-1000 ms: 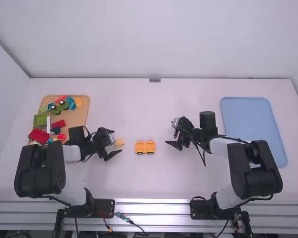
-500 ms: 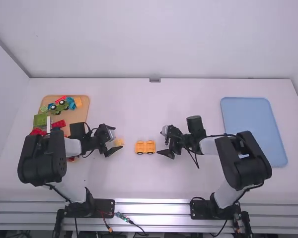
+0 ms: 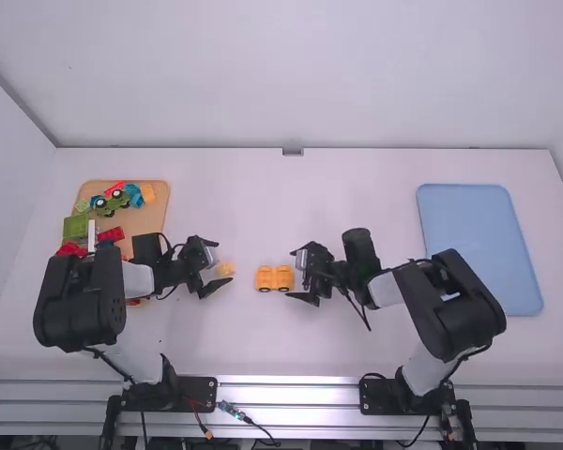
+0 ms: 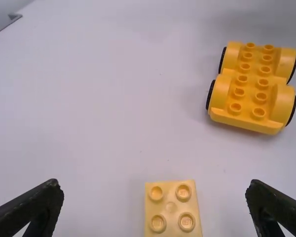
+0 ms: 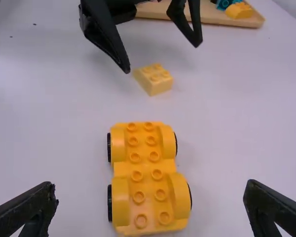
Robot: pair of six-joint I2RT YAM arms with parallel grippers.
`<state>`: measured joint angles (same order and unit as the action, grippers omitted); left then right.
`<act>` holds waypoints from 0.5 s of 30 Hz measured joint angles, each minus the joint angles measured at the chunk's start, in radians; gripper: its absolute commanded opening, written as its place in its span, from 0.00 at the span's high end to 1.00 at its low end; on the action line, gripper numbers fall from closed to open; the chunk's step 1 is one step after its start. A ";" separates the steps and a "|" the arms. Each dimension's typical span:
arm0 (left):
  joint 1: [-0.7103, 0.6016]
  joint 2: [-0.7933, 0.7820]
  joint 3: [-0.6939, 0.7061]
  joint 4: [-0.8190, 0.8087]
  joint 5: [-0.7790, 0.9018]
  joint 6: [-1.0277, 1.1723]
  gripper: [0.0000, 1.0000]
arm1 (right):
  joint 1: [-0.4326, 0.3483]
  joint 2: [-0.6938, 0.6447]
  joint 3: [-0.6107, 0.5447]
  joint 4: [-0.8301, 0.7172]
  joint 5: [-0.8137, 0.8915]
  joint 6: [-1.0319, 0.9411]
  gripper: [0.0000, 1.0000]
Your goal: Assemble lego blocks to make yellow taxi
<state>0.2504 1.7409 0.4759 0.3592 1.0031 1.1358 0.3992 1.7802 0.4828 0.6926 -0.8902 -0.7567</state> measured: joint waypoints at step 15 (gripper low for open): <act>0.000 0.000 -0.004 0.047 0.000 -0.014 0.01 | 0.043 0.295 0.204 -0.017 -0.075 0.092 0.00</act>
<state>0.2508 1.7409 0.4717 0.4057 1.0031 1.1213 0.4423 2.0754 0.6868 0.6754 -0.9653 -0.6643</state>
